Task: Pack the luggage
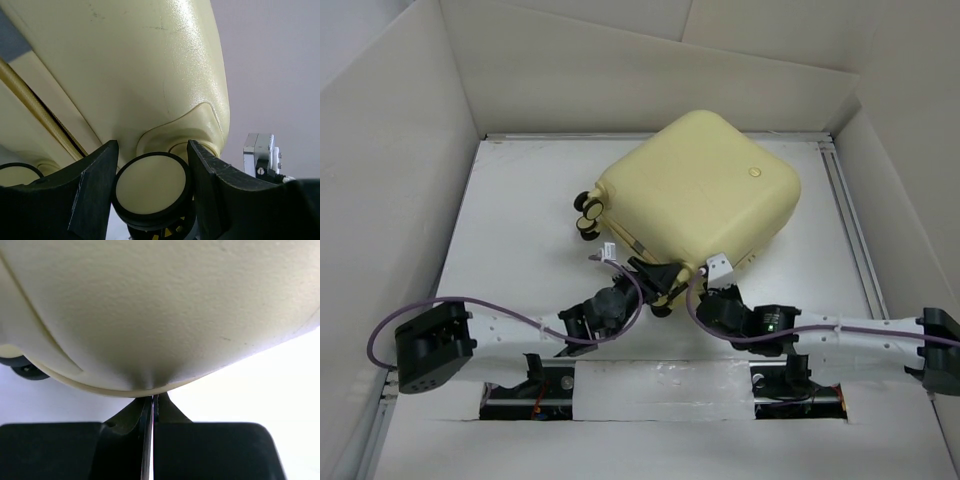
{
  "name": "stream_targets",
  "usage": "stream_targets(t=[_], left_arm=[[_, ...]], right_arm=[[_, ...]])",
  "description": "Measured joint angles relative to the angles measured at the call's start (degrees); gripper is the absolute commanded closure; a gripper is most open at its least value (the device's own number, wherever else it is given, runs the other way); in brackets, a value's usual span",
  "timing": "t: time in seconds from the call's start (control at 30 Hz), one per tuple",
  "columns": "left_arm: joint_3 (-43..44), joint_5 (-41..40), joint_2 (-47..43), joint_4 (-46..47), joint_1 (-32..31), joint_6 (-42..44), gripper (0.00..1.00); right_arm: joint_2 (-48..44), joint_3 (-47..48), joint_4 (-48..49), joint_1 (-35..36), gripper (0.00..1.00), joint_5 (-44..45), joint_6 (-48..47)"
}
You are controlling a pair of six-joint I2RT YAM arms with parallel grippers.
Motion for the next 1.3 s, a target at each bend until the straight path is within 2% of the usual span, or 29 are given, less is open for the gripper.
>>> stream_targets(t=[0.13, 0.27, 0.47, 0.53, 0.63, 0.77, 0.9, 1.0, 1.13, 1.3], left_arm=[[2.47, 2.49, 3.26, 0.66, -0.57, 0.87, 1.0], [5.2, 8.87, 6.36, 1.9, -0.5, 1.57, 1.0], [6.38, 19.41, 9.25, 4.98, 1.03, 2.71, 1.0], [6.38, 22.45, 9.4, 5.4, 1.7, 3.61, 1.0], [6.4, 25.29, 10.69, 7.72, 2.99, 4.63, 1.0], [6.4, 25.81, 10.82, 8.55, 4.9, 6.62, 1.0], [6.4, 25.7, 6.93, 3.96, 6.56, 10.4, 1.0], [6.49, 29.03, 4.81, 0.42, 8.83, 11.26, 1.0], [7.58, 34.62, 6.21, 0.11, 11.04, 10.12, 1.0], [11.23, 42.38, 16.41, 6.05, 13.07, 1.57, 1.0]], right_arm=[[-4.98, -1.75, -4.35, 0.39, 1.0, 1.2, 0.72], [-10.99, -2.73, -10.62, 0.42, 1.0, 1.33, 0.72], [-12.44, -0.87, -20.79, 0.96, 1.0, 0.74, -0.87], [-12.31, 0.2, -22.1, -0.98, 1.0, -2.01, -2.6], [-11.47, 2.64, -23.74, -8.22, 1.0, -9.51, -6.29], [-9.2, 5.09, -21.88, -15.15, 1.0, -17.88, -9.46], [-8.46, 3.96, -15.74, -16.06, 1.0, -21.66, -9.62], [-11.58, -0.22, -8.98, -15.28, 1.0, -22.64, -8.31], [-16.63, -5.22, -3.96, -11.74, 1.0, -19.3, -6.23], [-13.22, -5.81, -5.03, -6.86, 1.0, -5.49, -6.27]])
